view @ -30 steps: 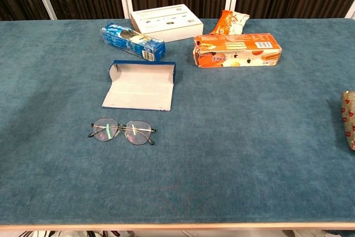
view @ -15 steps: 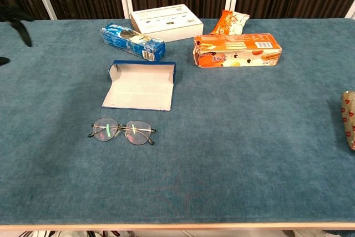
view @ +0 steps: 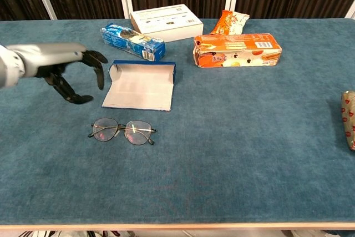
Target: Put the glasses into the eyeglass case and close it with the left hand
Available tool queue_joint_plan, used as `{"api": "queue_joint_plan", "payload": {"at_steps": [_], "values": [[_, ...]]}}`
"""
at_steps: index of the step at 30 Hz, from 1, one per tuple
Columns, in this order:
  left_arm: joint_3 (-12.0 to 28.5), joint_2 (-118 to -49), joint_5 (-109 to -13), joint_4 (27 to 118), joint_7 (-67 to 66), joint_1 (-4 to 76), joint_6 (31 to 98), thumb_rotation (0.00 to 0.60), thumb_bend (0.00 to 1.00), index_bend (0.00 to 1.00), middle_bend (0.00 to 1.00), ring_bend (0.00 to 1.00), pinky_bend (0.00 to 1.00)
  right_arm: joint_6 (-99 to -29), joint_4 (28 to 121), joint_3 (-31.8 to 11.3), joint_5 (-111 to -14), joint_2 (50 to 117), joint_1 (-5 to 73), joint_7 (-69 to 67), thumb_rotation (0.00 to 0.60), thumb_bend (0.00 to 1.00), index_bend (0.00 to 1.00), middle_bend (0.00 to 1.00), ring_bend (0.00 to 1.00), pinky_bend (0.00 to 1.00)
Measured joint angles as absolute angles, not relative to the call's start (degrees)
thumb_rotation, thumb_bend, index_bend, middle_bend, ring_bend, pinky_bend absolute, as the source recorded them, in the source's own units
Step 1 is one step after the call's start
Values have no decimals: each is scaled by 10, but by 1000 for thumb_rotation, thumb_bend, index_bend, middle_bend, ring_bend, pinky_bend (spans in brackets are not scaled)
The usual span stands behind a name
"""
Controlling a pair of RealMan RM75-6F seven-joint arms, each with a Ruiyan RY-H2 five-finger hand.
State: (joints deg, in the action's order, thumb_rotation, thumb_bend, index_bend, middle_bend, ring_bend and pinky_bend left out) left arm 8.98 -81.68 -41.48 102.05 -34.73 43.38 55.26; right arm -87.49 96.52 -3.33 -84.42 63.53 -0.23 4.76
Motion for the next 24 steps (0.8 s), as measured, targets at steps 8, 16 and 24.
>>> {"api": "queue_joint_plan", "payload": {"at_steps": [8,16,24], "values": [[77,-887,-360,999,-392,464,585,600,338,451,61,0,0,-873,965,-34,-843,634,-1,43,600,120,66,0,103,161],[69,-905,-351,1001,-408,476,604,600,338,470,67,0,0,-872,966,-34,-842,634,-1,43,600,120,66,0,103,161],[59,-910,-352,1005,-412,482,607,600,338,513,101,0,0,-872,967,-35,-839,633,-1,44,600,121,66,0,103,161]]}}
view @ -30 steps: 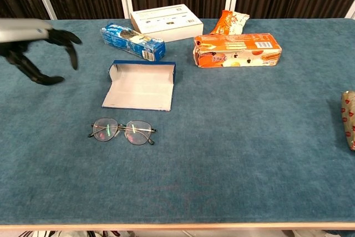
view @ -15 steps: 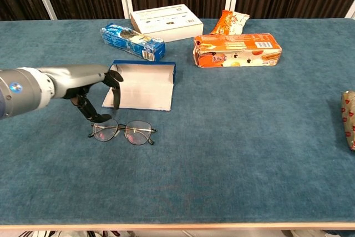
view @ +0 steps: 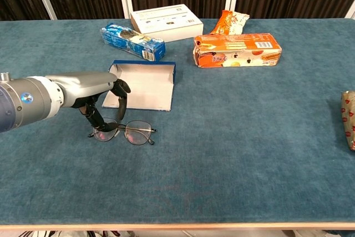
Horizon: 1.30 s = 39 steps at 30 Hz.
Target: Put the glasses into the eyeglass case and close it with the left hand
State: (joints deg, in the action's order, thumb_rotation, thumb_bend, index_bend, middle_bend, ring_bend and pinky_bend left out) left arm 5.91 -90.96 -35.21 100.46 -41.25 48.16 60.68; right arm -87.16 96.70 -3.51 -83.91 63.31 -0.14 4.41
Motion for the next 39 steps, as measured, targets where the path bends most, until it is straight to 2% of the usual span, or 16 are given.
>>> {"api": "queue_joint_plan", "payload": {"at_steps": [11,39], "values": [[57,-931,-359,973,-411,484,619,600,366,519,102,0,0,-870,969,-35,-837,631,-1,42,600,120,66,0,103,161],[47,-967,-366,942,-426,488,626,600,366,539,102,0,0,-867,970,-36,-835,628,-1,35,600,121,66,0,103,161]]}}
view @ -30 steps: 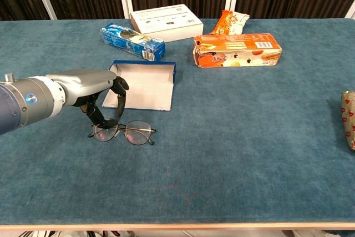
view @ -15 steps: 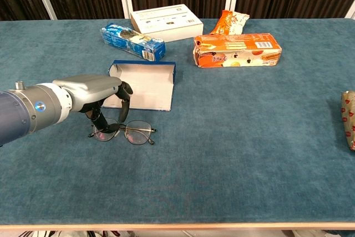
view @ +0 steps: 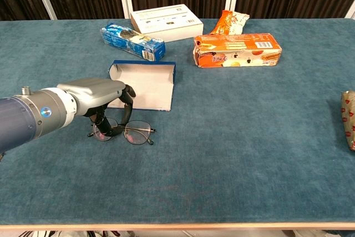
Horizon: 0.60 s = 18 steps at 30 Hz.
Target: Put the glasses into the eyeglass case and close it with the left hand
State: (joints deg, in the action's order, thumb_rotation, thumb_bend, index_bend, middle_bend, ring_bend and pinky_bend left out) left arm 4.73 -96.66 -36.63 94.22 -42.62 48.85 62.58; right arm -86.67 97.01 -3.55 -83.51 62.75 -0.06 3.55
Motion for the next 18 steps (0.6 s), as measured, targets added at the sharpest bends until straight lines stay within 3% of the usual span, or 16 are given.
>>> {"api": "queue_joint_plan", "payload": {"at_steps": [18], "values": [[50,-973,-369,938,-441,488,637,600,366,550,106,0,0,-863,972,-35,-831,627,0,39,600,121,66,0,103,161]]}}
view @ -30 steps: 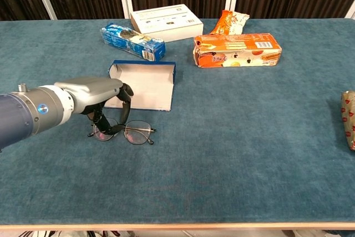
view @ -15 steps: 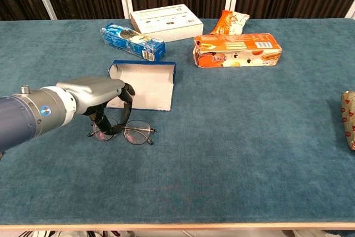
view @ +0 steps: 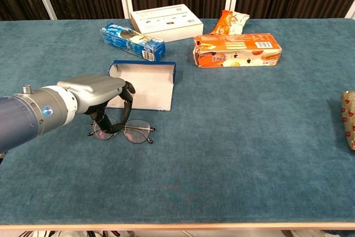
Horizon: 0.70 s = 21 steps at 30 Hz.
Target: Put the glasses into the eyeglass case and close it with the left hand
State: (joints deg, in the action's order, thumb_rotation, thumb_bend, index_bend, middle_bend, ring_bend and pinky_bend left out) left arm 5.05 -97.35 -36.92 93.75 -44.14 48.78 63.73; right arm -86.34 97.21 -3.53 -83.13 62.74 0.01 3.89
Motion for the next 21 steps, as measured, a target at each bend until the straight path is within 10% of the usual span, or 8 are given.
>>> {"api": "queue_joint_plan", "payload": {"at_steps": [21], "values": [[52,-980,-372,938,-455,488,645,600,401,569,114,0,0,-861,975,-36,-828,627,0,40,600,122,66,0,103,161]]}}
